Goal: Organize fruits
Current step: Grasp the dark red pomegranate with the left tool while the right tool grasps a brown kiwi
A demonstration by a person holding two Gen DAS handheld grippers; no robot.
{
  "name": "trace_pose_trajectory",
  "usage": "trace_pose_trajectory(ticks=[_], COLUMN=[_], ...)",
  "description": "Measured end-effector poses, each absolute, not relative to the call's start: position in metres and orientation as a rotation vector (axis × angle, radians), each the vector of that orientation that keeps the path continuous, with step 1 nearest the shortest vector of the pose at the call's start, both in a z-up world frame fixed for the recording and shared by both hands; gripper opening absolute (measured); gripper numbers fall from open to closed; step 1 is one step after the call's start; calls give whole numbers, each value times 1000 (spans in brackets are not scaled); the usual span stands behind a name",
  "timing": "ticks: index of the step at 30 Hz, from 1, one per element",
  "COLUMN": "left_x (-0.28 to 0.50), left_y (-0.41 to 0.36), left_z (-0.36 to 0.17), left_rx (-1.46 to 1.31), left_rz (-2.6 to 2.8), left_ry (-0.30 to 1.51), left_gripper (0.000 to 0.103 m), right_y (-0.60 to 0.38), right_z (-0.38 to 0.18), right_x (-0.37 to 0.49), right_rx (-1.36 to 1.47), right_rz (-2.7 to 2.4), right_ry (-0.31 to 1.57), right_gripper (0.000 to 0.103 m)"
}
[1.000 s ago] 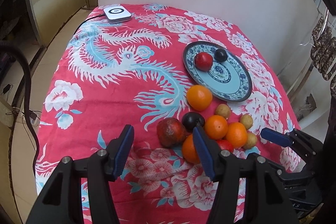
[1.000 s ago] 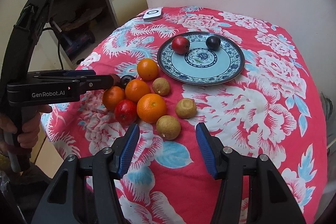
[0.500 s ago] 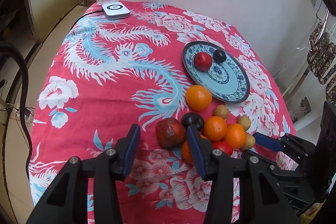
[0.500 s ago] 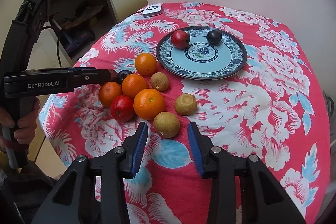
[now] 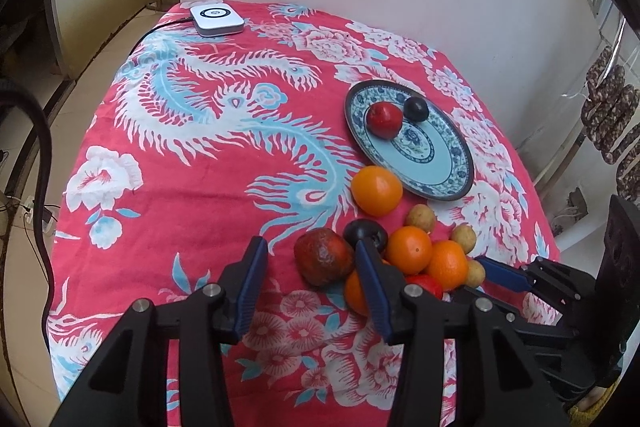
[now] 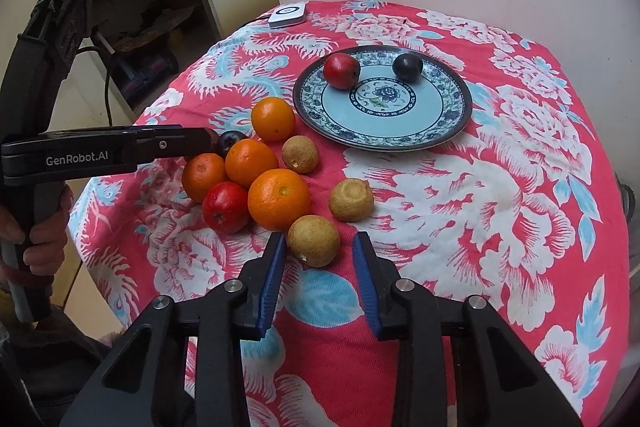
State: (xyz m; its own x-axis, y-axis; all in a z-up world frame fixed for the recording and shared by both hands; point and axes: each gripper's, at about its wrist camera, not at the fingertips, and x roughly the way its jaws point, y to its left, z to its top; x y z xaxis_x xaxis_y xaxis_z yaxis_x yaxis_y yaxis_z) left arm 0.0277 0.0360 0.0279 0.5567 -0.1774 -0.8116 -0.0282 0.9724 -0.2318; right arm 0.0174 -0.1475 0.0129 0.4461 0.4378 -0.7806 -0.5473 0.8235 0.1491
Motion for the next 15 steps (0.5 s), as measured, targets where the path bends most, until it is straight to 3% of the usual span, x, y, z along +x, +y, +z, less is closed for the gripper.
trace_pose_trajectory(ticks=[4,8,15], left_x=[29,29,25], left_y=[38,40,40], left_z=[26,26,28], left_rx=[-253,-296,-287], left_rz=[-101,-139,-127], left_ry=[980,980,975], left_gripper=[47,34,33], right_y=[-146,-146,-147], right_z=[13,13,14], right_x=[18,18,17], right_rx=[-140,-138,-126], right_rz=[615,621,624], right_ry=[921,918,906], right_gripper=[31,28,28])
